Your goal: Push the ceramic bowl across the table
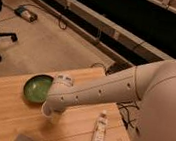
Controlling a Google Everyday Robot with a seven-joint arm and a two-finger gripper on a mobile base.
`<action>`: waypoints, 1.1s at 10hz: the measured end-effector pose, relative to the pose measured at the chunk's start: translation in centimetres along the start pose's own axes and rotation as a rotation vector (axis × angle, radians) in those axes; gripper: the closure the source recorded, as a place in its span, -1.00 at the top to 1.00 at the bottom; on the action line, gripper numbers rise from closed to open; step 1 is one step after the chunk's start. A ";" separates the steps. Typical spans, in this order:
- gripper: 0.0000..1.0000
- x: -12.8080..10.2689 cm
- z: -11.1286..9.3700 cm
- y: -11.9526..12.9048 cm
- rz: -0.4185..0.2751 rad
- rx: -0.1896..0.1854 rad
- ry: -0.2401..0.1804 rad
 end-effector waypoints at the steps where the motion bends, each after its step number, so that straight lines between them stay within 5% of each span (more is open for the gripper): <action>1: 0.60 -0.8 -1.2 0.2 -0.021 0.024 -0.007; 6: 0.60 -0.9 -8.9 -1.5 -0.050 0.131 0.021; 11: 0.60 4.1 -7.5 -9.1 0.028 0.104 0.149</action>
